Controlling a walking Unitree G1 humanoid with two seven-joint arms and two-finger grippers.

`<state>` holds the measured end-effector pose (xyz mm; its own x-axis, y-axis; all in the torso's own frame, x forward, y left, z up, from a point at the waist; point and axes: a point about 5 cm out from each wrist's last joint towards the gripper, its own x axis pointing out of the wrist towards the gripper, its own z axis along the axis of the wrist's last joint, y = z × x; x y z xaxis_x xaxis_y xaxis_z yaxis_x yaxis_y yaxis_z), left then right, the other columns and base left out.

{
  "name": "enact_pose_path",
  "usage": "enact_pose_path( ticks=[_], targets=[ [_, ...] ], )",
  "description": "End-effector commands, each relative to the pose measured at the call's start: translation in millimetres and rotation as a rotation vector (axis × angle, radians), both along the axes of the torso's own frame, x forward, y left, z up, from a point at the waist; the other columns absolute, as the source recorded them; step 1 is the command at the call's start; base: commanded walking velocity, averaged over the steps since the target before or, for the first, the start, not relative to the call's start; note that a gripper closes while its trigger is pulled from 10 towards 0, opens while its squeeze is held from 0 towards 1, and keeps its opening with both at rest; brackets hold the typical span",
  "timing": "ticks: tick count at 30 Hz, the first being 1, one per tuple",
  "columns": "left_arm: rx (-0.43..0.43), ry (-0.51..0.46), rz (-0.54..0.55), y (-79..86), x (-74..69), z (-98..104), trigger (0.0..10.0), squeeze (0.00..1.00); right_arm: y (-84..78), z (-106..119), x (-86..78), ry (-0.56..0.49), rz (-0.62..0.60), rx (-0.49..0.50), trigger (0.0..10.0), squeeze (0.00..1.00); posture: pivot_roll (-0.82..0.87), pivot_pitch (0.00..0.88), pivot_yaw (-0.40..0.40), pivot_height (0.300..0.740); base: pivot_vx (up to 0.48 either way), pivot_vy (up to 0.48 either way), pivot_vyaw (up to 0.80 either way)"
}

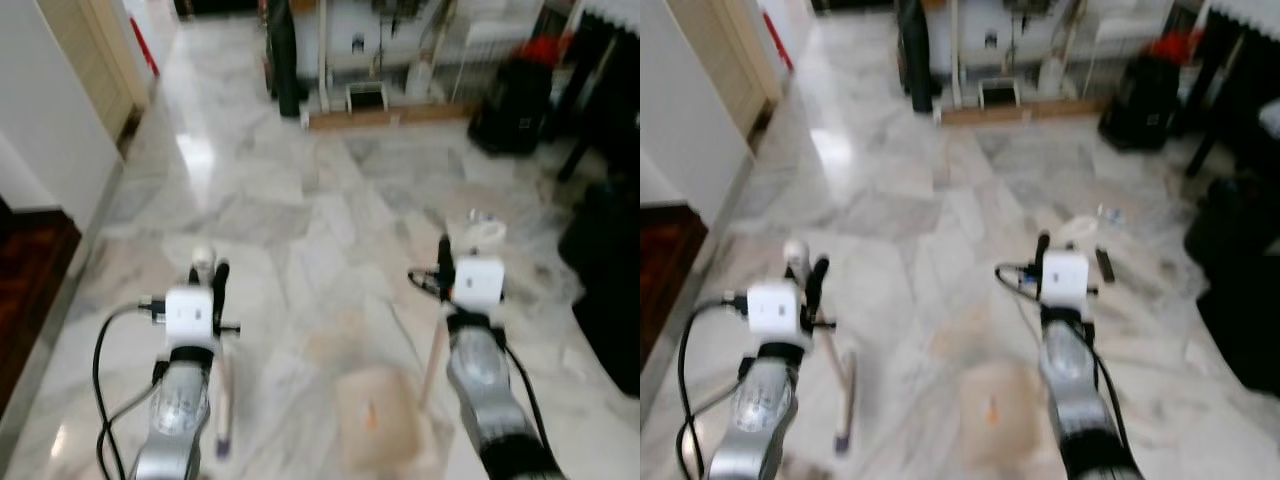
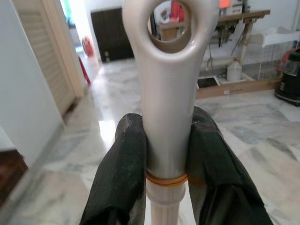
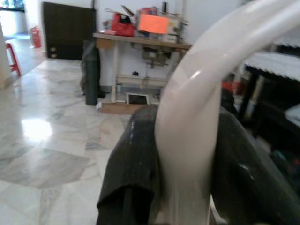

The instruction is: Sweep floor

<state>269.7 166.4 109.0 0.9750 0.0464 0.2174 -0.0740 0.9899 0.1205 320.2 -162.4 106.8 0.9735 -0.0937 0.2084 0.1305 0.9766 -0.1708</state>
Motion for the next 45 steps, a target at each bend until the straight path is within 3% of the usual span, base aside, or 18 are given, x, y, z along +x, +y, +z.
enact_pose_path(
  ticks=[1,45],
  targets=[
    [0.024,-0.045,0.009,5.4,1.2,9.6,10.0,0.00,7.6,8.5,2.0,-0.042,0.023,0.021,10.0,0.00,0.11,0.058,0.023,0.740,0.442,0.000,0.00],
    [0.018,-0.051,0.028,5.7,1.3,10.9,10.0,0.00,11.5,9.8,3.5,-0.039,0.042,0.019,10.0,0.00,0.11,0.094,0.014,0.740,0.442,0.000,0.00]
  ],
)
